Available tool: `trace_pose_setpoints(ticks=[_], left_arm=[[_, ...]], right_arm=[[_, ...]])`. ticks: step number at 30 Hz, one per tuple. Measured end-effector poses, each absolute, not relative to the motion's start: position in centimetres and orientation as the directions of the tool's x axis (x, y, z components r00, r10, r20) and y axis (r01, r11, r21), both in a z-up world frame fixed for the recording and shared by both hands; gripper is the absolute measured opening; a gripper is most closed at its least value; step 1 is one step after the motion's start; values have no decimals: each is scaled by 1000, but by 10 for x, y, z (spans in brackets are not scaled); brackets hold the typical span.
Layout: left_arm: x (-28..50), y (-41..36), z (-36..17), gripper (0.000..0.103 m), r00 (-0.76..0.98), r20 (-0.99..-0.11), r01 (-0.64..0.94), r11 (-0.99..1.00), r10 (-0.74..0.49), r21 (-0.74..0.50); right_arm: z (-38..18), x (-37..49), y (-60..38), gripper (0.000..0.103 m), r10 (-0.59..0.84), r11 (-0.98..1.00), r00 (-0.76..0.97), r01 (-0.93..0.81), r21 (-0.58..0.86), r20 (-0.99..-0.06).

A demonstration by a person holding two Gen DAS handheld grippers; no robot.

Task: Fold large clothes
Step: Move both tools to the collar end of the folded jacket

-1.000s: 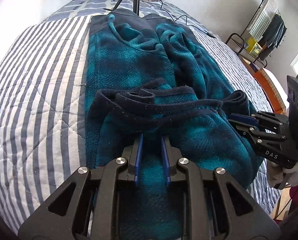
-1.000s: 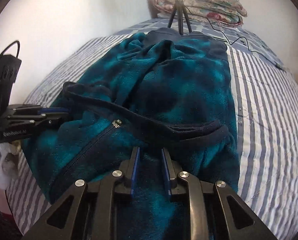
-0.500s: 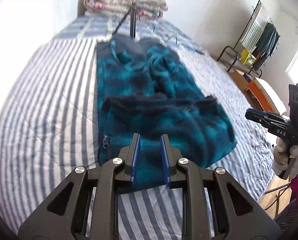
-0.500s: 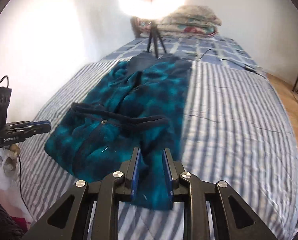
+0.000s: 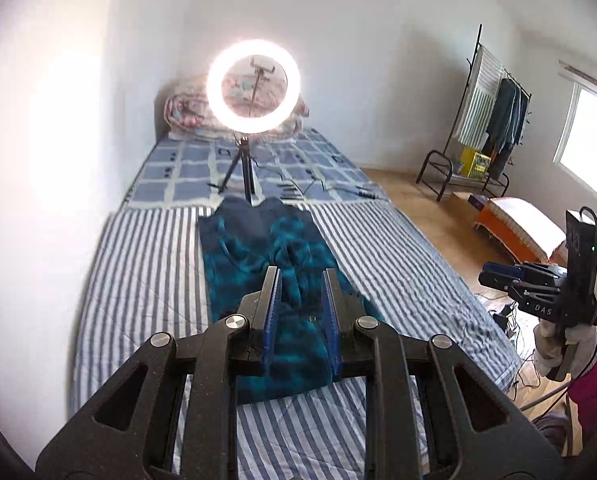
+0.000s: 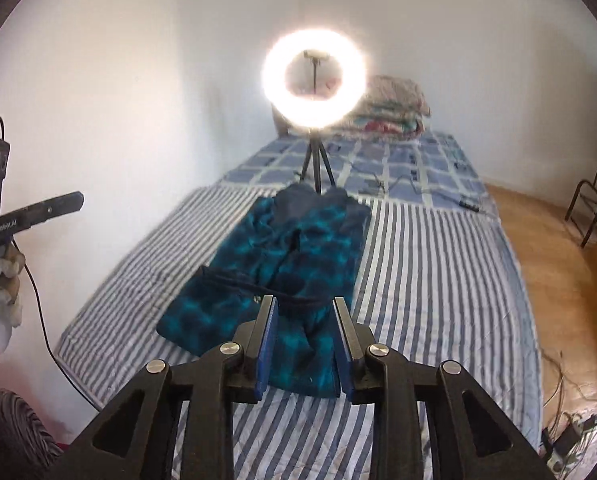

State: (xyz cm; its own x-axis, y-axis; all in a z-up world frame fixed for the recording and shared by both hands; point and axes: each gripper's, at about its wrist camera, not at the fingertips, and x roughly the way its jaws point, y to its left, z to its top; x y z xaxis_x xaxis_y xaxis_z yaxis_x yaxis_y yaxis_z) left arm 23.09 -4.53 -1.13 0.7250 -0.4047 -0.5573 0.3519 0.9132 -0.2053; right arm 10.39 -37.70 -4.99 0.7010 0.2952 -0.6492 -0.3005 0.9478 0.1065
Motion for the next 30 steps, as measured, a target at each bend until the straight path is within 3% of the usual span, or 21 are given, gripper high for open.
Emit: trace_pose_setpoints(ticks=[13, 15, 17, 24, 30], left_arm=[[246, -14, 70, 20, 758, -530, 298, 925, -379, -235], [264, -10, 70, 26, 751, -537, 294, 922, -386, -252], [286, -7, 63, 37, 747, -540, 288, 921, -387, -262], [386, -13, 10, 38, 684, -602, 284, 911, -411, -299], [471, -13, -56, 38, 627, -645, 241, 896, -437, -372]], right_arm=[[33, 110, -368, 28, 298, 943, 766, -329, 51, -570], [36, 120, -367, 30, 300, 943, 764, -327, 58, -571], [35, 136, -366, 33, 305, 942, 759, -329, 65, -576], [11, 206, -366, 49, 304, 941, 736, -330, 71, -605], [-39, 286, -378, 50, 293, 950, 693, -291, 116, -658]])
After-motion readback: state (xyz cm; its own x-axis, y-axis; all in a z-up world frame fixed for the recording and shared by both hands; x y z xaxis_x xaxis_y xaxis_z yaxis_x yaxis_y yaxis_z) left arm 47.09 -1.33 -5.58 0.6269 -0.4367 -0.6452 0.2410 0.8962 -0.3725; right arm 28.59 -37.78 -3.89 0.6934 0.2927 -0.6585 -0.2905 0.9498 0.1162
